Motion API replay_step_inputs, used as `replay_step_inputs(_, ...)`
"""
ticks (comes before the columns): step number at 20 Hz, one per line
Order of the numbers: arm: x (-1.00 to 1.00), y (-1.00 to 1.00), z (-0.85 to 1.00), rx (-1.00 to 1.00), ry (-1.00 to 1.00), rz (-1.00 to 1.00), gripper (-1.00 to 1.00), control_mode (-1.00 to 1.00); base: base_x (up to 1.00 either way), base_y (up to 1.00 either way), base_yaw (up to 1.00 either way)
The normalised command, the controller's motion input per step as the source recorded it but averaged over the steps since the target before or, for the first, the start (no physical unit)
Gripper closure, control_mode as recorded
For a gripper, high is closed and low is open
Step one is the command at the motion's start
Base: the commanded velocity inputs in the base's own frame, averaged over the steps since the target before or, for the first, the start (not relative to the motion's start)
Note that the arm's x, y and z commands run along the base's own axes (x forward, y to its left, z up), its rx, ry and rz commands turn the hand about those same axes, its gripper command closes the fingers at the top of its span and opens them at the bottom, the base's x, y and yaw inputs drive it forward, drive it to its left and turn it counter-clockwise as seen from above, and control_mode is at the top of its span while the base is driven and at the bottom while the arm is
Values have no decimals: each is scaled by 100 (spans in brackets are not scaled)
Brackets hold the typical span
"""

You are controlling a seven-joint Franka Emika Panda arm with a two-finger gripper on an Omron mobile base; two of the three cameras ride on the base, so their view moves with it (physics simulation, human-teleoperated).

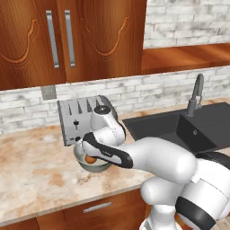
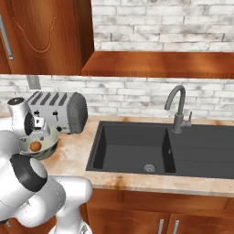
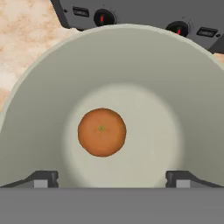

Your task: Pick the cucumbers from the cabinet and place them in one bowl. Pick the tangerine from the sink and place it in the other bowl.

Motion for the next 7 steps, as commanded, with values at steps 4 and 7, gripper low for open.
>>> replay_step_inputs(4,-62,-56,19,0,0,0,-100,-100,0,0,0)
replay_step_inputs(7,-60,-60,30,0,-2,0,-100,-100,0,0,0)
